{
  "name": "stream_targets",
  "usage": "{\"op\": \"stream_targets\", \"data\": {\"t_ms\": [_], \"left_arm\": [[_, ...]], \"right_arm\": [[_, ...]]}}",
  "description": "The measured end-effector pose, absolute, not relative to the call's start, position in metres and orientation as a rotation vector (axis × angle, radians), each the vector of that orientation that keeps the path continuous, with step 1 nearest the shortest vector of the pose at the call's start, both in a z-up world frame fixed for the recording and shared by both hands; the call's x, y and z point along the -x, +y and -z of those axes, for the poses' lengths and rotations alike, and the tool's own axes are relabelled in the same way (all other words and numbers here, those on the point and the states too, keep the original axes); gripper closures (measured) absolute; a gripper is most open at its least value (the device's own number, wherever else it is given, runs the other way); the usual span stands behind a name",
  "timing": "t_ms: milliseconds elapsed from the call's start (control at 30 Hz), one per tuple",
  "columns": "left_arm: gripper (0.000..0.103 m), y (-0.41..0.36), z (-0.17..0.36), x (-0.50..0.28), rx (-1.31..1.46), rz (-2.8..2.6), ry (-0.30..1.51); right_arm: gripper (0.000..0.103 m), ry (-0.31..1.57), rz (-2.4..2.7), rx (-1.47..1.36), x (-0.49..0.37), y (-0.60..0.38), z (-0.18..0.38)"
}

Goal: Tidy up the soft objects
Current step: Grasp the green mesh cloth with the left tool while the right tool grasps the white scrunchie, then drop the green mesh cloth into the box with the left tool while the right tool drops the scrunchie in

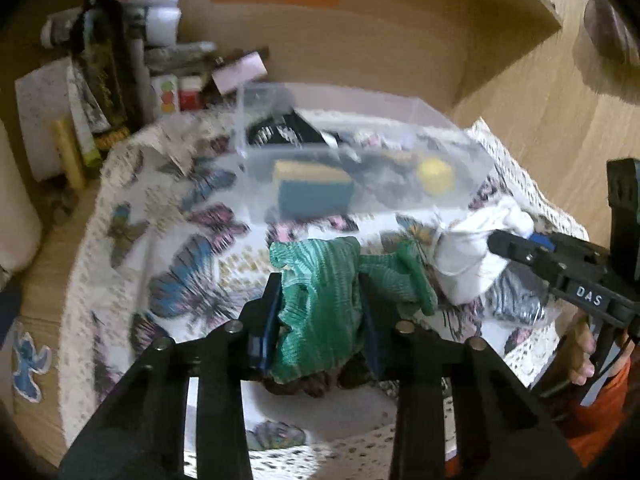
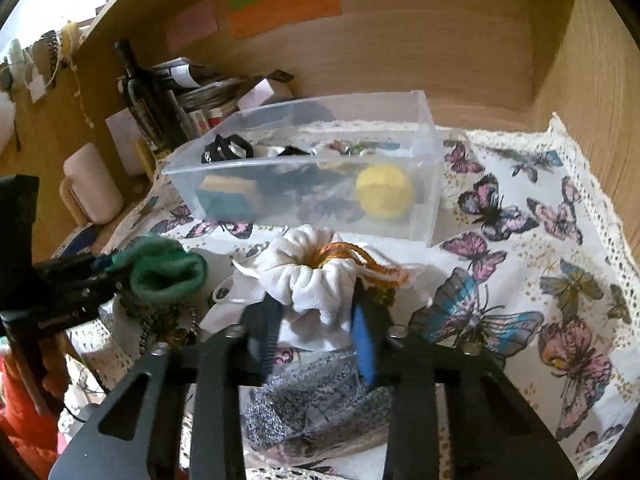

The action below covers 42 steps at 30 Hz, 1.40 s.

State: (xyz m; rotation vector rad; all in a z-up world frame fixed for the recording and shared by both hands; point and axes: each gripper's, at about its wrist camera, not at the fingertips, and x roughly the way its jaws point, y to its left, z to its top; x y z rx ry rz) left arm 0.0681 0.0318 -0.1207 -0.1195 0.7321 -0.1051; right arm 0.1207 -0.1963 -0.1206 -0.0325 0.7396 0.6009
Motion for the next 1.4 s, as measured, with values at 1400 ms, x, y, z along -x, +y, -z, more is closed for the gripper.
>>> {"op": "stream_targets", "data": {"t_ms": [1400], "left_arm": [[0.067, 0.046, 0.081, -0.216, 0.074, 0.031, 0.715]], "right_arm": [[0.077, 0.537, -0.541, 0.246, -0.216, -0.15, 0.059]]}}
